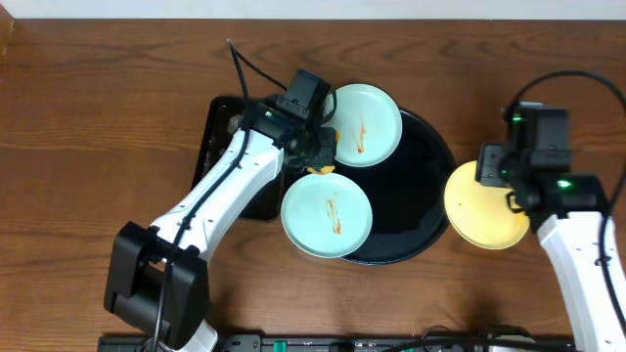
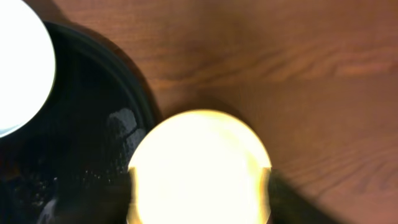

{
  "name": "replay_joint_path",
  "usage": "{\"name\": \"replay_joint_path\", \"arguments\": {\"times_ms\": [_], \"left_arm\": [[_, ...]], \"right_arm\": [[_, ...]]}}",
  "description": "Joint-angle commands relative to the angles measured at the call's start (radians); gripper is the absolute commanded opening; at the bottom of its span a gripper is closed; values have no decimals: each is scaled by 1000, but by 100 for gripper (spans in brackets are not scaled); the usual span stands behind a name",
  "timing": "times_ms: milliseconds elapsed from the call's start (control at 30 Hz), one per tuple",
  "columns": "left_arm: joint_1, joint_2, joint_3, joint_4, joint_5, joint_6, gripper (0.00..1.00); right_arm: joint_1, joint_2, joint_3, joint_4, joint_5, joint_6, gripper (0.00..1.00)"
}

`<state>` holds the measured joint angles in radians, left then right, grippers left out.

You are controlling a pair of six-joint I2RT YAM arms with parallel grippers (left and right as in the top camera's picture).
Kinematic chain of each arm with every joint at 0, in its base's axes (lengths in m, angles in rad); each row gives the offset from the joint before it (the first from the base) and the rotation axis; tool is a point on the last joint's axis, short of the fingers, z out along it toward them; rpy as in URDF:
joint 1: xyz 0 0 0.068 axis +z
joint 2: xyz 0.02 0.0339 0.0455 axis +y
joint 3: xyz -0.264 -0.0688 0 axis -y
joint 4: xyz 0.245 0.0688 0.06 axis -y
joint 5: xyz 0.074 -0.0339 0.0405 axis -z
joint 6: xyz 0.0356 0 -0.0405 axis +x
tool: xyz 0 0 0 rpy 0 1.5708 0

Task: Clean dirty plates on tray and stack at the side
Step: 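Lift the yellow plate with the right gripper and pull it rightward, then tilt the yellow plate upward with the right gripper beside the tray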

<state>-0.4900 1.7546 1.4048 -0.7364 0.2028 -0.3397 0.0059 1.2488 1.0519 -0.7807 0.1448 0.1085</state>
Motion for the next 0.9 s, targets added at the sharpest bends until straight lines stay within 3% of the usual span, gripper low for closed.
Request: {"name": "replay_joint_path", "arguments": {"times_ms": [0,233,400,867], "left_arm": [[2,0,7,-3,-10,6,7],[2,0,7,-4,-10,6,7],[2,0,7,-5,-10,6,8],[2,0,7,-8,-10,6,8]], "right_arm": [[-80,-8,14,-36,-184,25,99],[-200,7,-28,-75,-172,50,99],[-299,46,-100,-72,-172,130,80],[-427,210,-212,-15,-188,157,62]]}}
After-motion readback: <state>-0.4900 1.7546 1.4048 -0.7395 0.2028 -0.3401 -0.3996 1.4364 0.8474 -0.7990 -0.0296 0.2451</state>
